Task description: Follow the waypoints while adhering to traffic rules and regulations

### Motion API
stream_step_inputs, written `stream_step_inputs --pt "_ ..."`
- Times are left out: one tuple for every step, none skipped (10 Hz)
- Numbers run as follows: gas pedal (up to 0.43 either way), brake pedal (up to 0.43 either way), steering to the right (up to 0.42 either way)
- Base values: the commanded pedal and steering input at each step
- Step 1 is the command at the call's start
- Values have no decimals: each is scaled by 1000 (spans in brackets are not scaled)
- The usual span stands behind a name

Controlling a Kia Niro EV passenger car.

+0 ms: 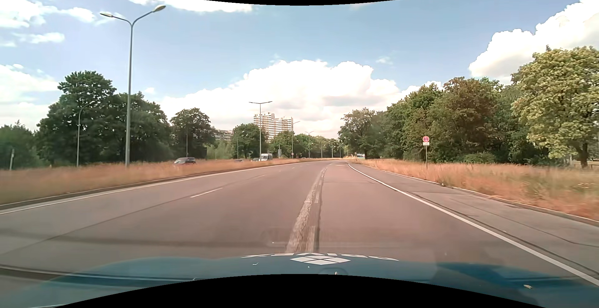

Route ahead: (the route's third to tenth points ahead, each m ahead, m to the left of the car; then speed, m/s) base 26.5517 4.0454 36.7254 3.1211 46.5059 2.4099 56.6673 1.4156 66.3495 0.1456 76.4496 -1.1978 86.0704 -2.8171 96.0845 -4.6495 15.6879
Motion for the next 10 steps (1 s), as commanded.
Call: stream_step_inputs --pt "157 0 2" --pt "157 0 2" --pt "157 0 2" --pt "157 0 2" --pt "157 0 2" --pt "157 0 2" --pt "157 0 2" --pt "157 0 2" --pt "157 0 3" --pt "157 0 4"
